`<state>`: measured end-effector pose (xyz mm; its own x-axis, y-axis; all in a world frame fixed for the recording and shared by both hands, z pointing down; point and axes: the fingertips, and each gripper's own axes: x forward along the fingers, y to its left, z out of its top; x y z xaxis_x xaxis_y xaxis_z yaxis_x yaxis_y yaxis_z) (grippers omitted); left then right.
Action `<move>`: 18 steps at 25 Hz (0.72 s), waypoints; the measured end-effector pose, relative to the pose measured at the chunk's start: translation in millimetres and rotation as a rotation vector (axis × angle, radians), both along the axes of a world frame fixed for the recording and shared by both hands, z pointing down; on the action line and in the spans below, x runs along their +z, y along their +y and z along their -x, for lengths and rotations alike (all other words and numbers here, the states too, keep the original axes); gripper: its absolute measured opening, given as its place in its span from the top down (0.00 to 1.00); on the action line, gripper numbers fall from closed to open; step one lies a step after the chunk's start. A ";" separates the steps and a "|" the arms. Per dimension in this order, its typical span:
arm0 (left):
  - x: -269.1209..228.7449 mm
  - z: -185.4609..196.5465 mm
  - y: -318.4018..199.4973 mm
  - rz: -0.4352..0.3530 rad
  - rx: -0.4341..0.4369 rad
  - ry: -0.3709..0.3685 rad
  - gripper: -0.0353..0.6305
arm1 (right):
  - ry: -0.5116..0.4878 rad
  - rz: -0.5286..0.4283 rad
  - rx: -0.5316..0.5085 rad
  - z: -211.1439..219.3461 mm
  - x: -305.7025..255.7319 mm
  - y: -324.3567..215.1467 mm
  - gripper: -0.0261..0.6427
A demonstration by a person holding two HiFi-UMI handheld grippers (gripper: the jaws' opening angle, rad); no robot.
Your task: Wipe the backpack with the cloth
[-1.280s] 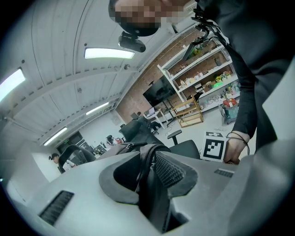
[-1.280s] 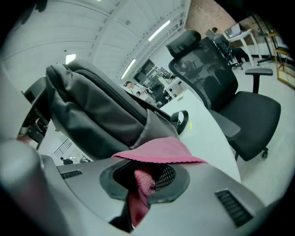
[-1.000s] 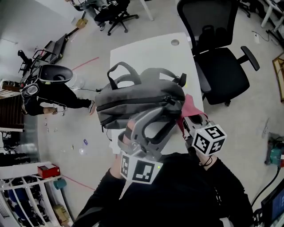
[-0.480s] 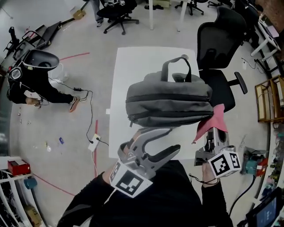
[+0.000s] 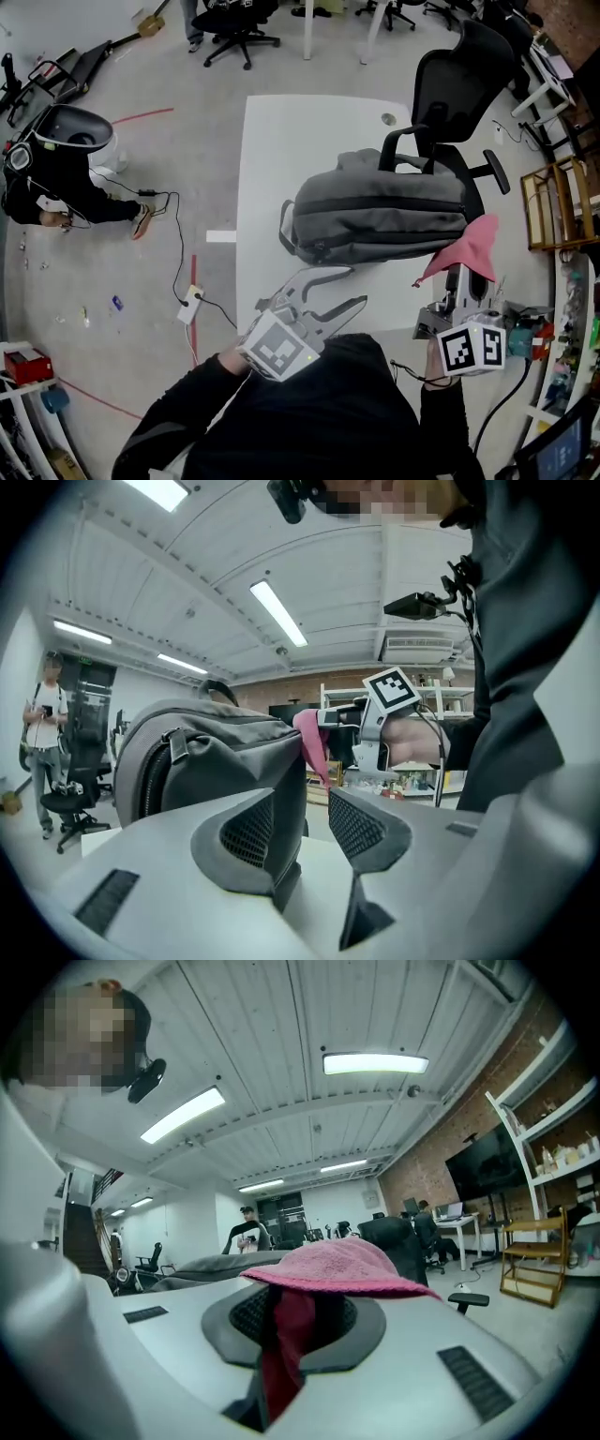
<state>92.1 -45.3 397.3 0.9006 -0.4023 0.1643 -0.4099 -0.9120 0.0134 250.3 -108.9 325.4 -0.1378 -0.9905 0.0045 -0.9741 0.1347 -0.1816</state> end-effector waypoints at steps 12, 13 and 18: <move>-28.9 -4.8 14.7 -0.023 -0.108 0.024 0.65 | 0.037 0.064 -0.535 127.0 2.5 35.3 0.89; -31.2 -3.0 15.8 -0.013 -0.116 0.038 0.66 | 0.033 0.053 -0.584 135.0 -0.1 39.8 0.89; -54.3 9.8 25.2 0.053 -0.162 0.158 0.65 | -0.076 0.028 -0.741 151.5 -11.9 59.3 0.89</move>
<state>82.3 -20.1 343.0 0.8410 -0.5385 0.0512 -0.5401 -0.8307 0.1350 98.8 -49.6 313.5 -0.7707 -0.6372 -0.0073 -0.6142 0.7458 -0.2579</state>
